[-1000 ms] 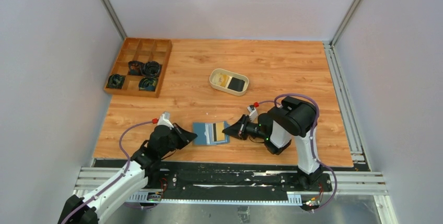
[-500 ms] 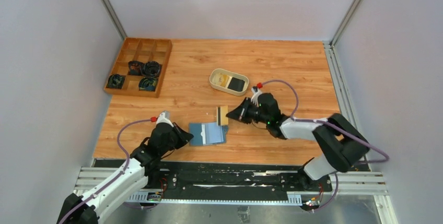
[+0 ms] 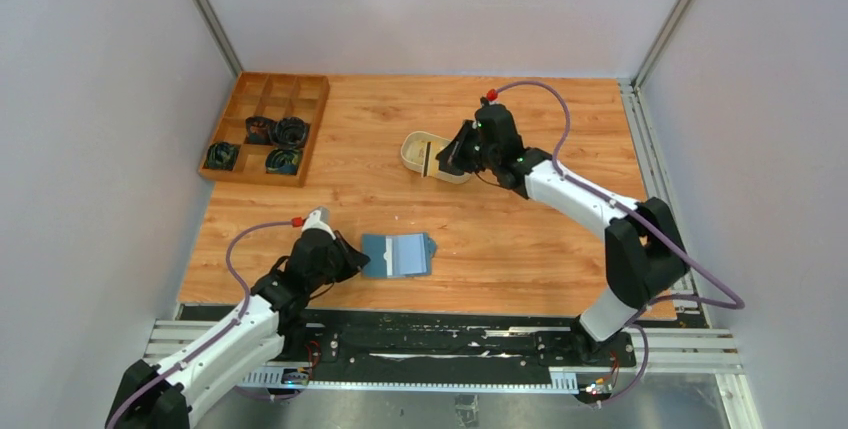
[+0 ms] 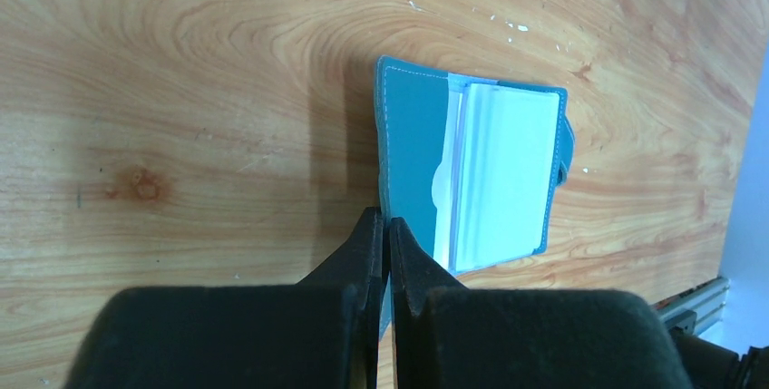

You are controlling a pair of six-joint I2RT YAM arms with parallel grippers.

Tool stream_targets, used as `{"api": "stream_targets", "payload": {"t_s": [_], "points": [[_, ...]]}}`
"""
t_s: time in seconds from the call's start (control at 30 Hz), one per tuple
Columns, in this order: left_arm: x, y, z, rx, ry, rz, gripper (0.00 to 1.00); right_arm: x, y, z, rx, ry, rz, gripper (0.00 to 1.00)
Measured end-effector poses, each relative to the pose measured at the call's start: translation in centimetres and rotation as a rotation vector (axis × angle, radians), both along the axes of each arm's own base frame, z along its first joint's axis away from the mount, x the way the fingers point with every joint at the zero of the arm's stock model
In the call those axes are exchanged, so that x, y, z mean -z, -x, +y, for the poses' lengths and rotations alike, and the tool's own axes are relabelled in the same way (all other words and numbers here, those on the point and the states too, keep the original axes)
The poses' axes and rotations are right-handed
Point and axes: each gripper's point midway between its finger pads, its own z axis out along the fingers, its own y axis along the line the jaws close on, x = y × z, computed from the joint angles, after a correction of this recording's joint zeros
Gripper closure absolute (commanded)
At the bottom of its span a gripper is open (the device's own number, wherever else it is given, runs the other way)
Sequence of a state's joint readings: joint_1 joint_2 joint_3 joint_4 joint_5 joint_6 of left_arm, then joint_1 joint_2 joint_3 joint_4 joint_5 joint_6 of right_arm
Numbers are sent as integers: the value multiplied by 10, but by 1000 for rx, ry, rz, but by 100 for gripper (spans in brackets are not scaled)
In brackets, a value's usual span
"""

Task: Take the credit cards out of the card holder

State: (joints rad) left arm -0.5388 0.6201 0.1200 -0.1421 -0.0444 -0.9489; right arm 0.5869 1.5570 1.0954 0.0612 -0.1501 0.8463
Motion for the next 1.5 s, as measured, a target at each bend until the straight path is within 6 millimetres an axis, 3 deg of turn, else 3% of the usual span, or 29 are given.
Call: {"api": "stream_targets", "payload": {"t_s": [0.27, 0.43, 0.6, 0.97, 1.5], "points": [[-2, 2, -2, 47, -31, 4, 100, -8, -59, 14, 61, 12, 19, 100], [-4, 4, -2, 66, -40, -3, 100, 15, -85, 20, 94, 21, 74, 100], [-9, 7, -1, 78, -43, -16, 100, 46, -93, 24, 111, 42, 143, 100], [-9, 15, 5, 91, -60, -19, 100, 73, -102, 30, 131, 44, 196, 100], [-9, 17, 6, 94, -69, -10, 100, 81, -111, 28, 162, 15, 214, 100]]}}
